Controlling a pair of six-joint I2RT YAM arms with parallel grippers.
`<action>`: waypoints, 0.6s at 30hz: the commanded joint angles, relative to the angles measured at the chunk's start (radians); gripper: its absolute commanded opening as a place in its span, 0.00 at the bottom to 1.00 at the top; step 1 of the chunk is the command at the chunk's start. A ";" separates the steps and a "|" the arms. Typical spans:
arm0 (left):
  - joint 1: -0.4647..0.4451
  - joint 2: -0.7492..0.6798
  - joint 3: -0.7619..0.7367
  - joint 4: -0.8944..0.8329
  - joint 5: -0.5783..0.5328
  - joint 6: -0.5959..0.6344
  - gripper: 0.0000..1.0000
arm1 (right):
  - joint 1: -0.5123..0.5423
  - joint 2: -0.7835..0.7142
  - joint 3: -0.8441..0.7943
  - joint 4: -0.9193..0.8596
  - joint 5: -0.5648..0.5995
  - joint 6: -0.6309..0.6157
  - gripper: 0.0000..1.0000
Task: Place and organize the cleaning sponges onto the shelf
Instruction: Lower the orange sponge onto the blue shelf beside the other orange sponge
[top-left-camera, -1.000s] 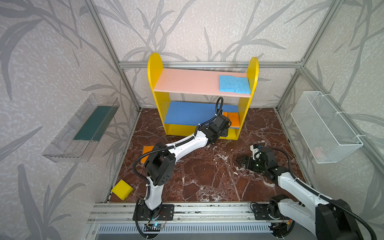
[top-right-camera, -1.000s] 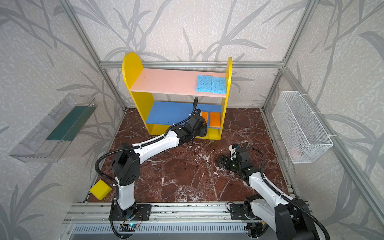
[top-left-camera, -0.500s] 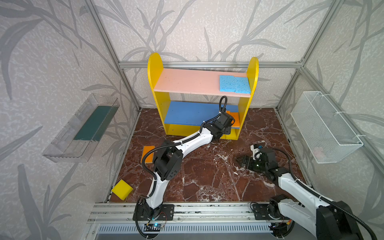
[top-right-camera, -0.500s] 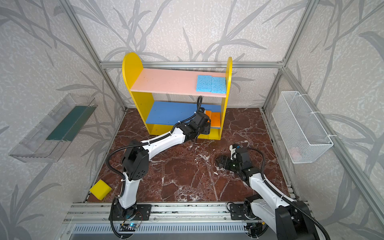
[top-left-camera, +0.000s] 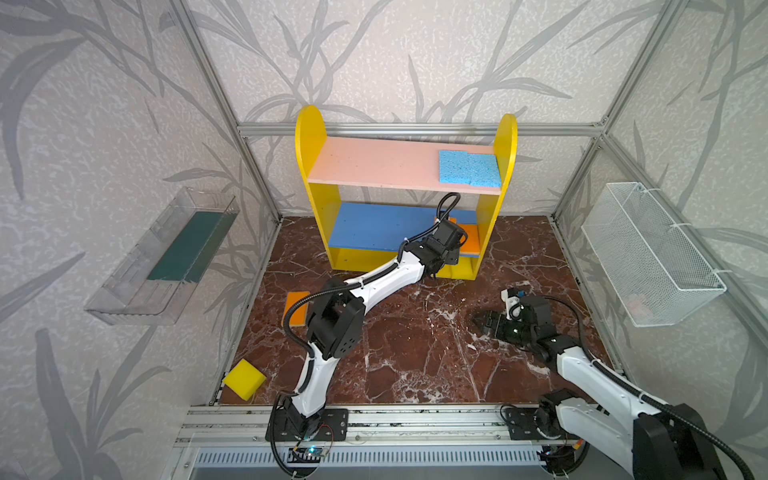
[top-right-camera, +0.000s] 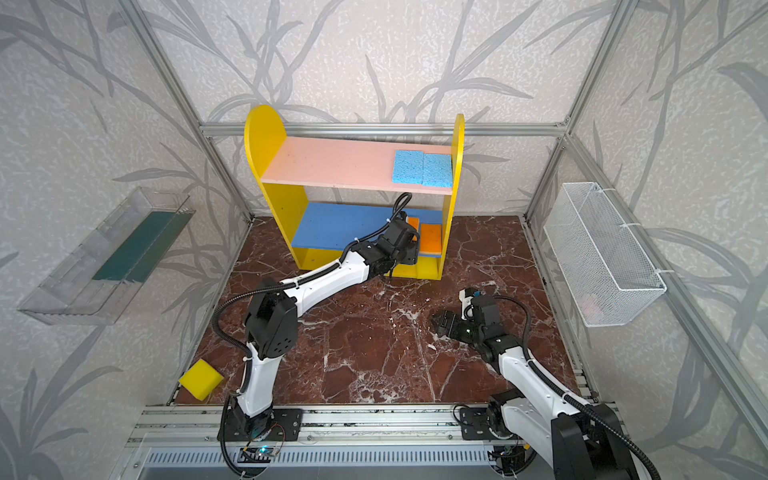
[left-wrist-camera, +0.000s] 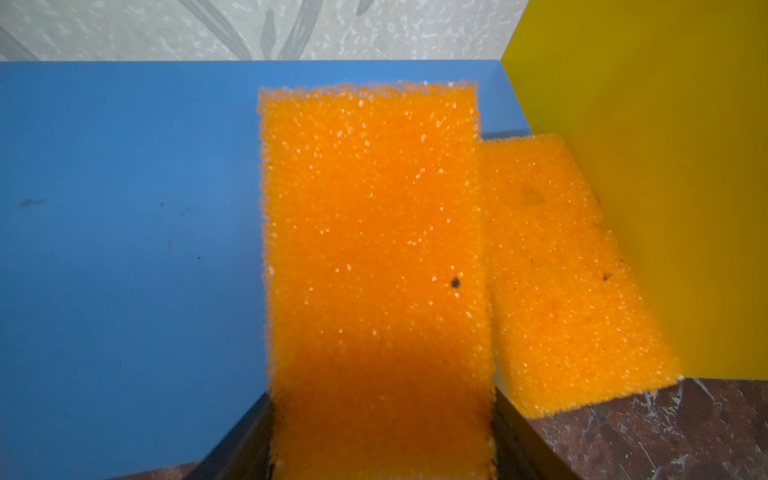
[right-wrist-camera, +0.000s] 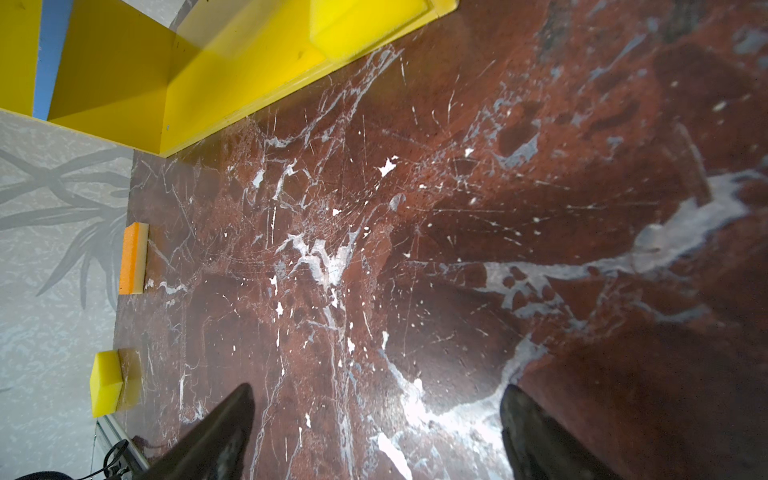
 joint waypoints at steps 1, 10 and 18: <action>0.015 0.024 0.053 -0.012 -0.024 0.003 0.69 | -0.004 -0.008 -0.014 0.014 -0.013 0.001 0.91; 0.016 0.059 0.098 -0.031 -0.005 -0.004 0.71 | -0.004 -0.005 -0.014 0.013 -0.011 0.000 0.91; 0.024 0.070 0.102 -0.029 0.000 -0.007 0.76 | -0.004 -0.002 -0.011 0.013 -0.015 -0.003 0.91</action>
